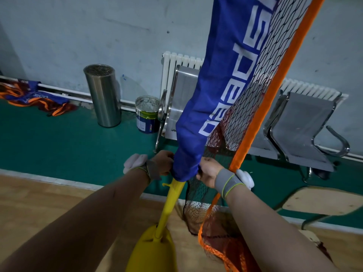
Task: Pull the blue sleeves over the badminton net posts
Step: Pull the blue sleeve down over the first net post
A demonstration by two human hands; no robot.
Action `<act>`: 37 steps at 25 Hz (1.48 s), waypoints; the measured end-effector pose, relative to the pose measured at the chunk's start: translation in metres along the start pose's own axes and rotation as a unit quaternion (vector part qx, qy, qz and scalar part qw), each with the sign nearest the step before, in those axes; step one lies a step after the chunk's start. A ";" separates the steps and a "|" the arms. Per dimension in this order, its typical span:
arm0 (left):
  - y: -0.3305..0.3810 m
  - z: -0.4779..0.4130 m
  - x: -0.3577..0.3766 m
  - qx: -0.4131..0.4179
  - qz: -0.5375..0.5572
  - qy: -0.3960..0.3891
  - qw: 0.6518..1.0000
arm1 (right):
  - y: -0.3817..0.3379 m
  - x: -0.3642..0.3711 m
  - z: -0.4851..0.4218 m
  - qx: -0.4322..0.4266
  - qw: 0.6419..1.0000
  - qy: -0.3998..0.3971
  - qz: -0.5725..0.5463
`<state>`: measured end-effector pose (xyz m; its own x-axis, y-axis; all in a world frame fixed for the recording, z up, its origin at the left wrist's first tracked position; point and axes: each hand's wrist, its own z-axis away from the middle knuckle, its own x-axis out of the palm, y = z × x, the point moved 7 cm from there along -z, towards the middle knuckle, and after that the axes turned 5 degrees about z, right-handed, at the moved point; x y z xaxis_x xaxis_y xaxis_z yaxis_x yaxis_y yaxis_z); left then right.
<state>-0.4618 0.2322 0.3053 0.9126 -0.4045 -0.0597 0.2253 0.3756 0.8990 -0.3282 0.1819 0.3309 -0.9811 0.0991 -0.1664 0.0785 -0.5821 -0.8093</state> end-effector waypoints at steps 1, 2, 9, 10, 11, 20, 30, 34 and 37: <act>-0.003 0.003 -0.002 -0.001 -0.017 0.013 1.000 | 0.000 -0.001 0.002 0.001 1.000 0.001 -0.002; -0.008 0.006 -0.004 -0.005 -0.032 0.025 0.999 | -0.001 -0.003 0.005 0.000 1.000 0.004 -0.006; -0.008 0.025 -0.012 0.012 -0.009 0.067 0.998 | 0.008 -0.010 0.023 -0.027 0.998 0.042 -0.045; -0.007 0.026 -0.012 0.018 -0.009 0.070 0.997 | 0.009 -0.011 0.026 -0.029 0.996 0.053 -0.062; -0.006 0.028 -0.012 0.020 -0.008 0.074 0.997 | 0.010 -0.012 0.028 -0.029 0.994 0.065 -0.088; -0.006 0.046 0.002 0.087 0.007 -0.022 0.996 | 0.014 0.007 0.042 -0.152 0.984 0.069 0.069; -0.016 0.036 0.013 0.121 -0.234 0.017 0.965 | 0.025 0.009 0.036 -0.176 0.947 0.105 0.247; -0.026 0.028 0.016 0.112 -0.262 0.014 0.958 | 0.029 0.010 0.031 -0.182 0.937 0.112 0.277; -0.025 0.031 0.015 0.093 -0.248 -0.001 0.964 | 0.036 0.008 0.026 -0.185 0.935 0.132 0.273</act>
<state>-0.4647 0.1908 0.2951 0.7072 -0.4972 -0.5027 0.5694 -0.0209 0.8218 -0.3383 0.1408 0.3154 -0.7029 0.0932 -0.7051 0.6581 -0.2906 -0.6945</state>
